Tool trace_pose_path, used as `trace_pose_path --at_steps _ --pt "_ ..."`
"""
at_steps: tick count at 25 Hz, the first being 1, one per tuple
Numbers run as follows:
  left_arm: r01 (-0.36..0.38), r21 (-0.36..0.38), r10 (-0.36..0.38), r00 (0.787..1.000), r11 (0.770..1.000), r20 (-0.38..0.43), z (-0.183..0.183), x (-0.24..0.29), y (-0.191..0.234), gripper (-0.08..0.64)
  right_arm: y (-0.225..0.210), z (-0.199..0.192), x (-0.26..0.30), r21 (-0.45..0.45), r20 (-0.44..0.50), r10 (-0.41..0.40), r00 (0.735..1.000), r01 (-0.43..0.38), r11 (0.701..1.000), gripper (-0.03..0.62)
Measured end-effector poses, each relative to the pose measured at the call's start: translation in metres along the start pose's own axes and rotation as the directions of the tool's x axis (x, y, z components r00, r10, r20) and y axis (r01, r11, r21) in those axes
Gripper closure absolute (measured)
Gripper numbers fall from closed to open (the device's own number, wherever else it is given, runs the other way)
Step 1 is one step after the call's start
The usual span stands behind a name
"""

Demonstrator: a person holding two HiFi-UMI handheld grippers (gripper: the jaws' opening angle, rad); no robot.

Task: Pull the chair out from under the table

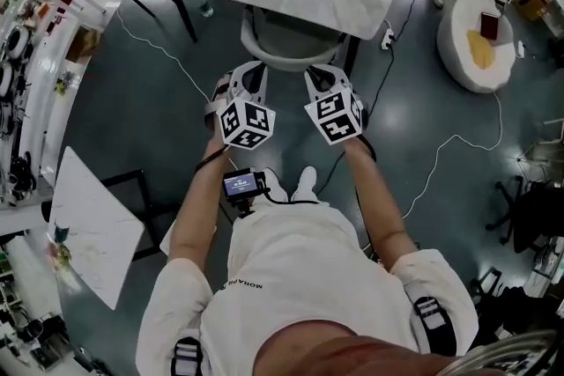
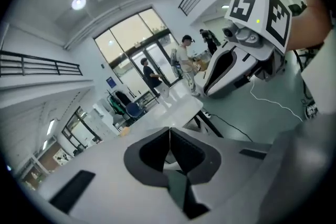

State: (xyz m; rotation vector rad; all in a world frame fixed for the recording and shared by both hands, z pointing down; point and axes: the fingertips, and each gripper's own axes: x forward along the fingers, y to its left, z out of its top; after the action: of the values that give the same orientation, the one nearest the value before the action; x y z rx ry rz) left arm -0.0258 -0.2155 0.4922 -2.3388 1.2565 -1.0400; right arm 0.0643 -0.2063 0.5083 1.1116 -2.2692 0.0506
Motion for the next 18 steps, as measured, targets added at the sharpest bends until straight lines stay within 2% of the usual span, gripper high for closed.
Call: trace_pose_path --at_steps 2,4,8,12,16,18 --pt "0.036 0.044 -0.034 0.999 0.998 -0.031 -0.013 0.014 -0.002 0.555 0.002 -0.005 0.017 -0.032 -0.024 0.019 1.000 -0.019 0.999 0.575" --pt "0.080 0.078 -0.075 0.995 0.994 -0.062 -0.027 0.028 -0.005 0.554 0.006 -0.013 0.035 -0.077 -0.065 0.046 0.997 -0.051 0.996 0.542" --pt "0.163 0.143 -0.148 0.983 0.976 -0.110 -0.050 0.052 -0.016 0.551 0.014 -0.021 0.064 -0.159 -0.119 0.088 0.989 -0.106 0.981 0.517" --pt "0.256 0.196 -0.226 0.960 0.947 -0.163 -0.073 0.075 -0.027 0.443 0.019 -0.029 0.091 -0.256 -0.165 0.101 0.981 -0.142 0.956 0.495" --pt "0.305 0.258 -0.260 0.946 0.917 -0.194 -0.084 0.092 -0.032 0.392 0.023 -0.042 0.110 -0.357 -0.225 0.107 0.969 -0.184 0.916 0.466" --pt "0.326 0.302 -0.272 0.940 0.896 -0.208 -0.089 0.099 -0.035 0.366 0.025 -0.049 0.118 -0.390 -0.250 0.110 0.962 -0.204 0.898 0.429"
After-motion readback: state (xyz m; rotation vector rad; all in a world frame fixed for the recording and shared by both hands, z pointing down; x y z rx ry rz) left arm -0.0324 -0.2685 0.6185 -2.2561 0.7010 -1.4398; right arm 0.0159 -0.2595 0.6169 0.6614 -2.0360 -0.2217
